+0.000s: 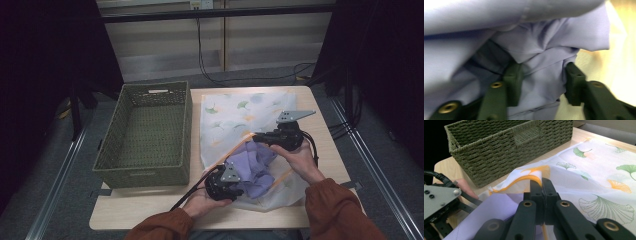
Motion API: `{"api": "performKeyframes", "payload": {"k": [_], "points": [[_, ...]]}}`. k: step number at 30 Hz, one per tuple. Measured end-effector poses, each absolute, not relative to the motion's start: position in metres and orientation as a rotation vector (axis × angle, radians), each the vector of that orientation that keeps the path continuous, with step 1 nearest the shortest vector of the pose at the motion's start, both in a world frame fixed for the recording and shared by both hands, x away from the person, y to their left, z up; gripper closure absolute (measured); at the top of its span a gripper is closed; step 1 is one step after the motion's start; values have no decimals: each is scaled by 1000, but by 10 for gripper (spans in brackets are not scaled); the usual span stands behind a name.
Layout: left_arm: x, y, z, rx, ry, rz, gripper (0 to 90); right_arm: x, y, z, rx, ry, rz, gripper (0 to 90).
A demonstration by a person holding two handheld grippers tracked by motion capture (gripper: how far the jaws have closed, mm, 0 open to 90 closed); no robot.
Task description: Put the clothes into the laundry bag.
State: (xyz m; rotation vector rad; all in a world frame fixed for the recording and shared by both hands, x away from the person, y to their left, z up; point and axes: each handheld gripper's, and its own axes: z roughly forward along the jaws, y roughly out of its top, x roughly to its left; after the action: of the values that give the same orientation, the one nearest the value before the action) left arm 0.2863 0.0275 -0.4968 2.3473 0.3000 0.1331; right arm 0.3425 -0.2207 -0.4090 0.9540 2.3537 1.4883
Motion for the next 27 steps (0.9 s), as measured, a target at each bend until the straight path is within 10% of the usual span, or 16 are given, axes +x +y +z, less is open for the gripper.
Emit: {"api": "performKeyframes", "payload": {"k": [9, 27], "points": [[293, 27, -493, 2382, 271, 138, 824, 343, -221, -409, 955, 2355, 1491, 900], [293, 24, -488, 2315, 376, 83, 836, 343, -222, -408, 960, 2359, 1490, 900]]}}
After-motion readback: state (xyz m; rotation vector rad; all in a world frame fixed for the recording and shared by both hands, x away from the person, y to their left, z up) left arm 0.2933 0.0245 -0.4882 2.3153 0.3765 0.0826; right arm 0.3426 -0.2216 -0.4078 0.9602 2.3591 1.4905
